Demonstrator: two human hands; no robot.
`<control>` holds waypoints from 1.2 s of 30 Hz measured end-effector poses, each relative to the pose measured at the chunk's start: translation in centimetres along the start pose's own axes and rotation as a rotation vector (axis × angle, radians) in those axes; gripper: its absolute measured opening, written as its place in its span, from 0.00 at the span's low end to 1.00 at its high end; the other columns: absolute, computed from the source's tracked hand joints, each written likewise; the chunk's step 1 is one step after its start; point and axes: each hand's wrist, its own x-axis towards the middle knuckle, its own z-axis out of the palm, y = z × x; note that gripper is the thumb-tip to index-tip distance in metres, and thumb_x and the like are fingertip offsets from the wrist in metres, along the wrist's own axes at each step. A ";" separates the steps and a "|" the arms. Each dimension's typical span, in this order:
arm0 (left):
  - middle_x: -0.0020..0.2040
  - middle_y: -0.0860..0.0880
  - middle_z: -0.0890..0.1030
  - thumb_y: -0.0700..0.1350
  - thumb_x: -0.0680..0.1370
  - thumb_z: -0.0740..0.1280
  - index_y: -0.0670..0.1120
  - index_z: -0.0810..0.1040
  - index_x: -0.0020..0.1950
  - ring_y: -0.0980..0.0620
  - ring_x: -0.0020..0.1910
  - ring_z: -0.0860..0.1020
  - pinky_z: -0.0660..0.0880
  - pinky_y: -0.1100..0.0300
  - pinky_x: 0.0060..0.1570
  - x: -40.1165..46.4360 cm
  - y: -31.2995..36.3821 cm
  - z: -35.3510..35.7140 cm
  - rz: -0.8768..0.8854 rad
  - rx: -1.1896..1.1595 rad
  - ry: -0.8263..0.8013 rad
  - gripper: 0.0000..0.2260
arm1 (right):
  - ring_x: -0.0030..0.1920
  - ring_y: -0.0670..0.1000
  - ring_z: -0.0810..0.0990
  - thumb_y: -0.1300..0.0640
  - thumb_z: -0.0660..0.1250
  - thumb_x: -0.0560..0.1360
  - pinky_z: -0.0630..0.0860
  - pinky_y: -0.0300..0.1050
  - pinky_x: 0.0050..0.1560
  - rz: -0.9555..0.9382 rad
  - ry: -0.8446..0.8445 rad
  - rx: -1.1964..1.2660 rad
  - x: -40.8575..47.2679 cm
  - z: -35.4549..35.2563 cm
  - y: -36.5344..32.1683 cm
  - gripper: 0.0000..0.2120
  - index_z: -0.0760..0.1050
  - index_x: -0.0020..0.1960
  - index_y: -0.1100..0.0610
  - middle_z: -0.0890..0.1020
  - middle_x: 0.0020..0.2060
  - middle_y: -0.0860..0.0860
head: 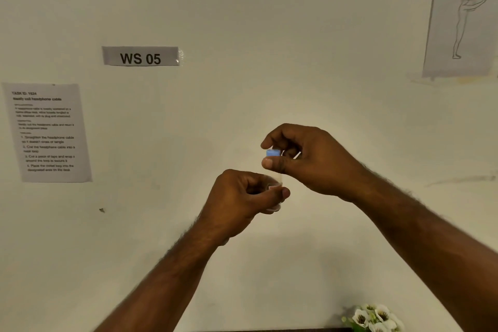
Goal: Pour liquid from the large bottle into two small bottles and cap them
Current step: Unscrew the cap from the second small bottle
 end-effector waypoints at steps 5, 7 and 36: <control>0.39 0.46 0.88 0.44 0.73 0.78 0.41 0.88 0.49 0.50 0.38 0.87 0.84 0.58 0.44 -0.3 -0.9 0.4 -0.028 -0.011 0.002 0.08 | 0.43 0.43 0.82 0.58 0.69 0.79 0.78 0.33 0.45 -0.040 0.004 0.099 0.1 -0.8 -0.1 0.10 0.82 0.57 0.46 0.84 0.47 0.40; 0.40 0.46 0.88 0.44 0.73 0.78 0.41 0.88 0.50 0.50 0.39 0.87 0.85 0.56 0.46 -0.7 -1.5 0.5 -0.036 -0.037 0.016 0.09 | 0.40 0.45 0.83 0.60 0.70 0.79 0.80 0.36 0.45 -0.022 0.045 0.212 -0.3 -0.9 0.4 0.09 0.82 0.56 0.50 0.85 0.44 0.41; 0.53 0.54 0.79 0.47 0.71 0.79 0.53 0.84 0.56 0.55 0.51 0.80 0.78 0.54 0.58 -29.2 -31.6 16.6 -0.747 0.417 -0.379 0.15 | 0.47 0.44 0.82 0.61 0.79 0.68 0.80 0.44 0.54 1.003 -0.297 0.158 -42.1 26.0 23.4 0.13 0.81 0.48 0.49 0.81 0.49 0.44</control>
